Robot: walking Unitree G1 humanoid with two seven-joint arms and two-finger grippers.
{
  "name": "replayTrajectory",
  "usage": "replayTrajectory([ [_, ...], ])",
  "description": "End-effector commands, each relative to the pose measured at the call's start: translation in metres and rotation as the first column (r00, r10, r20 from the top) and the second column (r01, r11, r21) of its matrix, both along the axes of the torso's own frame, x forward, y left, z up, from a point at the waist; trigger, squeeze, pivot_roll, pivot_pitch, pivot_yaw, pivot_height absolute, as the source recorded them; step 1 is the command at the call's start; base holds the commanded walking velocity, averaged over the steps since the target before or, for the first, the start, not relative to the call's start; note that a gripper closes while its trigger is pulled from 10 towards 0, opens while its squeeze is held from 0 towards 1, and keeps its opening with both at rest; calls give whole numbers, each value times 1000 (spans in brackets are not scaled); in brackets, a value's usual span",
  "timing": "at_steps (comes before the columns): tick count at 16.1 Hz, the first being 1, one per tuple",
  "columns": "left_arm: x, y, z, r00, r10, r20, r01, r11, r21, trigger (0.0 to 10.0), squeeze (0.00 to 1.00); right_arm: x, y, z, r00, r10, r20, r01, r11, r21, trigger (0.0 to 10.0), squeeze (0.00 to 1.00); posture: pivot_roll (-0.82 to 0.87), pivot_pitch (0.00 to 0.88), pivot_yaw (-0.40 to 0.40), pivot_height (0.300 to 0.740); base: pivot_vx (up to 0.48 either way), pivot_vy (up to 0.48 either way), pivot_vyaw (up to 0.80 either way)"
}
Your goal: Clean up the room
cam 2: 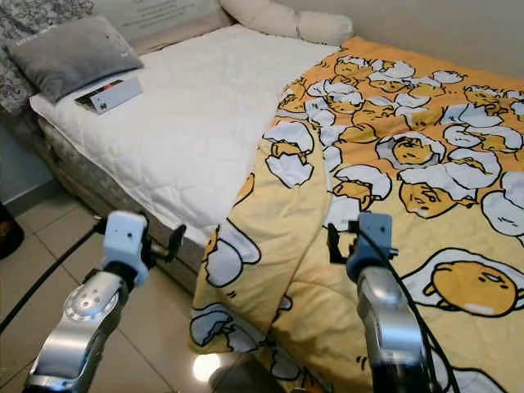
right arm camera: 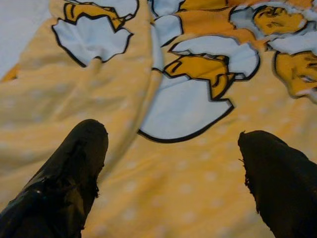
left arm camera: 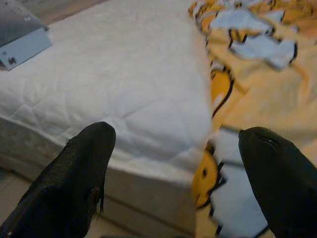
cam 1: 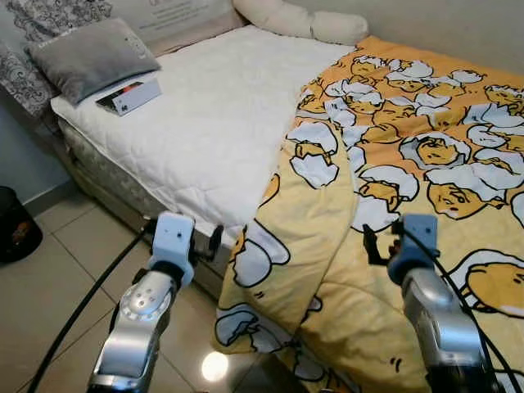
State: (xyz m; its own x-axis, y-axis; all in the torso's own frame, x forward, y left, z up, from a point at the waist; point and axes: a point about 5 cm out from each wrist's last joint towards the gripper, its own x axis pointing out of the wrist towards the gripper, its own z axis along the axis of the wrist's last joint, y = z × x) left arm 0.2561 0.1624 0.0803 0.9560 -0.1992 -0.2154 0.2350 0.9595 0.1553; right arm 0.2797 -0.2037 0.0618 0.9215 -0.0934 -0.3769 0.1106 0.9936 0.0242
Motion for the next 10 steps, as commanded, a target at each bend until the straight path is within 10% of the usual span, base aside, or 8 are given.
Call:
replayTrajectory([
  [1, 0, 0, 1, 999, -38, -4, 39, 999, 38, 10000, 1000, 7, -1, -7, 999, 0, -36, 4, 996, 92, 10000, 0, 17, 0, 25, 740, 0, 0, 0],
  [7, -4, 0, 6, 998, -52, 17, 52, 998, 20, 10000, 1000, 28, 2, -4, 1000, 16, -19, -14, 991, 132, 10000, 0, 52, 0, -15, 740, 0, 0, 0],
  [8, -3, 4, 9, 999, -3, 39, 3, 1000, -2, 10000, 612, 28, 3, 2, 999, 34, 23, -36, 992, 121, 10000, 0, 54, 0, -18, 740, 0, 0, 0],
  [10, 0, 9, 14, 995, 73, 61, -70, 996, -53, 10000, 345, 18, 7, 8, 995, 49, 84, -56, 995, 79, 10000, 0, 41, 0, -9, 740, 0, 0, 0],
])
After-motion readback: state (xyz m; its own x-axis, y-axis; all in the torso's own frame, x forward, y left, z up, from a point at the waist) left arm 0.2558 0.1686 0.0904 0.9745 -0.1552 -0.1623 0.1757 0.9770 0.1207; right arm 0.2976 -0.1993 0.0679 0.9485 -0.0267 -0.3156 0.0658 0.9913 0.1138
